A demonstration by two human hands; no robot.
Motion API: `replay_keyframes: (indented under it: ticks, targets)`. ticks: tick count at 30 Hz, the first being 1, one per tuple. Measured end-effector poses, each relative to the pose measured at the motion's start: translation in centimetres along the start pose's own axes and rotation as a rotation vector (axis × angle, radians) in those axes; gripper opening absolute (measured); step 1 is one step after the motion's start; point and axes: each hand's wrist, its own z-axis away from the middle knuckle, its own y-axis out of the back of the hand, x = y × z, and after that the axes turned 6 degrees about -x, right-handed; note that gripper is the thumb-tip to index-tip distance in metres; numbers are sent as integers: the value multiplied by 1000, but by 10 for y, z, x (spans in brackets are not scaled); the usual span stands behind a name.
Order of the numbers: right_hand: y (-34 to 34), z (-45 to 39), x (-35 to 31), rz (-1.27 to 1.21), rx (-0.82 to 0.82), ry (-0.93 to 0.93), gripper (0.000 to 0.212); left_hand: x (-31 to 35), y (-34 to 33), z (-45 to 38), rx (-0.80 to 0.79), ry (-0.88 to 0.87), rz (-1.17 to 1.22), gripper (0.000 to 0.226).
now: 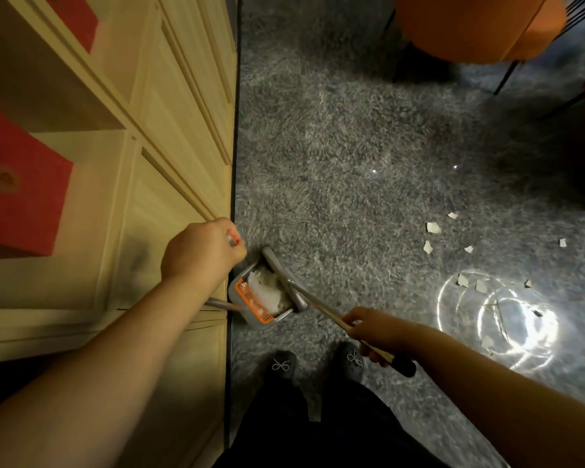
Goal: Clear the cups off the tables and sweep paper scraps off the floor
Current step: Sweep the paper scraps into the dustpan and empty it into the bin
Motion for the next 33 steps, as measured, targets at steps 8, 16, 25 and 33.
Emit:
replay_keyframes:
  ticks: [8,16,25,33]
  targets:
    - [-19,41,26,-265,74,44,25,-4,0,5,22,-97,-29,16]
    - [-32,73,64,-548,232,75,21,31,3,-9,-46,-248,-64,19]
    - [-1,97,114,-779,386,120,27,108,5,-29,-18,-369,-42,19]
    - [84,96,171,-997,428,166,28,209,-16,-50,45,-479,-21,11]
